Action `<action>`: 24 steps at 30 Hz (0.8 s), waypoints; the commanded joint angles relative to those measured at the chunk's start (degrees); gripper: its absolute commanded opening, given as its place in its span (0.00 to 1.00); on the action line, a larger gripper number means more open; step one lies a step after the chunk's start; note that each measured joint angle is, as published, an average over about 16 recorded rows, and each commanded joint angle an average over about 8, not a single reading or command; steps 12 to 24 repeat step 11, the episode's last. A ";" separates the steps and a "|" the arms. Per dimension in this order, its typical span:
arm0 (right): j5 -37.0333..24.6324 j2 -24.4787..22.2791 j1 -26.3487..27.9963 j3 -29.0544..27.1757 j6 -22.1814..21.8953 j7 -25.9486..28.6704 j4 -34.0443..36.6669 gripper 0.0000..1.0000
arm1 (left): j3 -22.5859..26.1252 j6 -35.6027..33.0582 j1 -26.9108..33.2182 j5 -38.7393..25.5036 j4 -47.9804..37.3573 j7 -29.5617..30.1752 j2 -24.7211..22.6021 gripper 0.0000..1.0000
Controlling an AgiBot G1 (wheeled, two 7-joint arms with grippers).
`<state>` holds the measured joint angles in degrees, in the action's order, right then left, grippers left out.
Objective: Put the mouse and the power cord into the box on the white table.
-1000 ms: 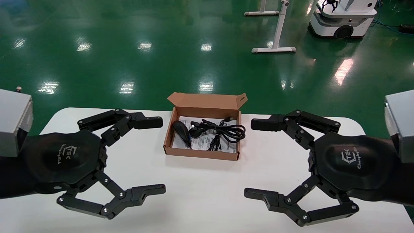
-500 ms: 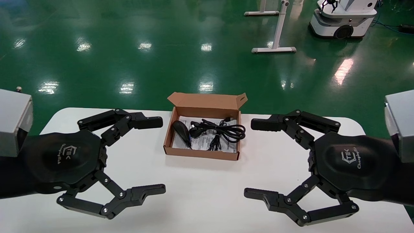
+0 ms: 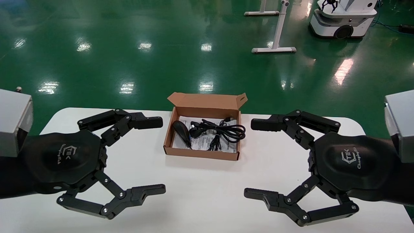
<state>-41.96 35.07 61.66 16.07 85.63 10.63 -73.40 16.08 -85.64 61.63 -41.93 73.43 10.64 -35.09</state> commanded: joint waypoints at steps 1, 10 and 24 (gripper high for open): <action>0.00 0.00 0.00 0.00 0.00 0.00 0.00 1.00 | 0.00 0.00 0.00 0.00 0.00 0.00 0.00 1.00; 0.00 0.00 0.00 0.00 0.00 0.00 0.00 1.00 | 0.00 0.00 0.00 0.00 0.00 0.00 0.00 1.00; 0.00 0.00 0.00 0.00 0.00 0.00 0.00 1.00 | 0.00 0.00 0.00 0.00 0.00 0.00 0.00 1.00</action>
